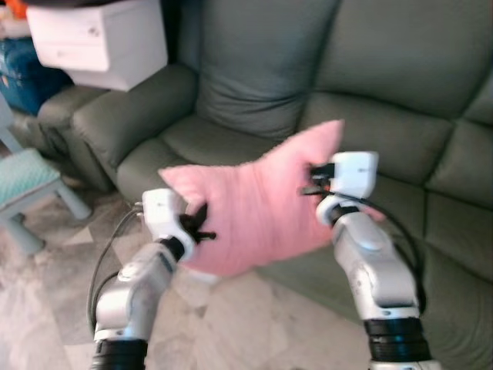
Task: Move the pillow to the sofa
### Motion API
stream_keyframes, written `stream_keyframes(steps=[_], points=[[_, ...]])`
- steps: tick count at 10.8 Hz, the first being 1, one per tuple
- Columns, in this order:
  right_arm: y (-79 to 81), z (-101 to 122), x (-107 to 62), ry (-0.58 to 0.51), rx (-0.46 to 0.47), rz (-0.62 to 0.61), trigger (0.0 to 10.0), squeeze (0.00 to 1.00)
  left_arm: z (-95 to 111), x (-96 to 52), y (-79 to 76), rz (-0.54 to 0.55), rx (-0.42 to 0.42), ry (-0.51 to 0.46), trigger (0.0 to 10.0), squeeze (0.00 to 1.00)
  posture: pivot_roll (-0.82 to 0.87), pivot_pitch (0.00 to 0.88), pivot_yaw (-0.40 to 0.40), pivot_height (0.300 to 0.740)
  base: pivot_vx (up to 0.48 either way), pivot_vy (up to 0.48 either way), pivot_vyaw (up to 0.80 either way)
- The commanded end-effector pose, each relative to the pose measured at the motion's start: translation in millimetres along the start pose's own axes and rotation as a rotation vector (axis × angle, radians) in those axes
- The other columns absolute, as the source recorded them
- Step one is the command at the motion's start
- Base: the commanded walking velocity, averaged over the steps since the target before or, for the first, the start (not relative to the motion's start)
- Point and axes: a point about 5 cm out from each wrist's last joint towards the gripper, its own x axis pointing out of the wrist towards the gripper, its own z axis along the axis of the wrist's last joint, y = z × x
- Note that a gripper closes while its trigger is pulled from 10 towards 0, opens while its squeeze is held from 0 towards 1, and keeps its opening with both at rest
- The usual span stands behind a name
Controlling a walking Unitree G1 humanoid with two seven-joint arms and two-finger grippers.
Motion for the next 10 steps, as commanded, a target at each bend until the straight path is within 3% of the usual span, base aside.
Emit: stream_keyframes(steps=[1, 3, 10], points=[[-3.0, 3.8, -0.3, -0.015, -0.007, -0.007, 10.0, 0.0, -0.6, 4.3, -9.9, -0.04, -0.002, 0.002, 10.0, 0.0, -0.16, 0.097, 0.035, 0.74, 0.0, 0.0, 0.0], [-3.3, 1.2, -0.4, 0.003, -0.007, -0.015, 10.0, 0.0, 2.2, 5.1, -6.4, -0.015, -0.008, -0.016, 10.0, 0.0, -0.16, 0.098, 0.032, 0.74, 0.0, 0.0, 0.0], [-3.0, 1.8, -1.7, 0.006, -0.033, -0.011, 10.0, 0.0, 5.7, 7.0, -4.7, -0.021, -0.001, -0.055, 10.0, 0.0, -0.18, 0.11, 0.031, 0.74, 0.042, 0.0, -0.77]])
